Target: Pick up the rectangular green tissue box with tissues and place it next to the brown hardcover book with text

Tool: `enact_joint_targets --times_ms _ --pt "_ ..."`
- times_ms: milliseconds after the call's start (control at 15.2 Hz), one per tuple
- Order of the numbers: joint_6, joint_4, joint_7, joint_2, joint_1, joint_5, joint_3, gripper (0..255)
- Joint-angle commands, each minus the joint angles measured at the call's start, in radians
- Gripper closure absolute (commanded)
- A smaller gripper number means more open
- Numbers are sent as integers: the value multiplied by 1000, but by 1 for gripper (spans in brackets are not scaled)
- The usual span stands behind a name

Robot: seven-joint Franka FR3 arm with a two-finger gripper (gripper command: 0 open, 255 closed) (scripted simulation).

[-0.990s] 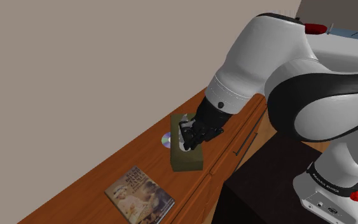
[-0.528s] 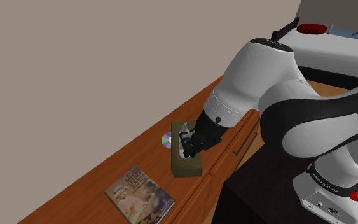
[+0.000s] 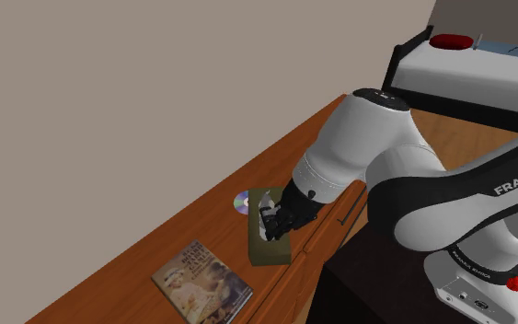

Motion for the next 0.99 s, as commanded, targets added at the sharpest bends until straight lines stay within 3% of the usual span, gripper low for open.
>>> enact_joint_targets --times_ms 0,132,660,726,924 --pt "39 -9 7 30 -14 -10 19 255" --pt "83 -19 19 66 -33 -27 43 255" --pt "83 -20 19 66 -33 -28 43 255" --pt "83 -20 19 66 -33 -28 43 0" --pt "83 -20 19 66 -33 -28 43 0"
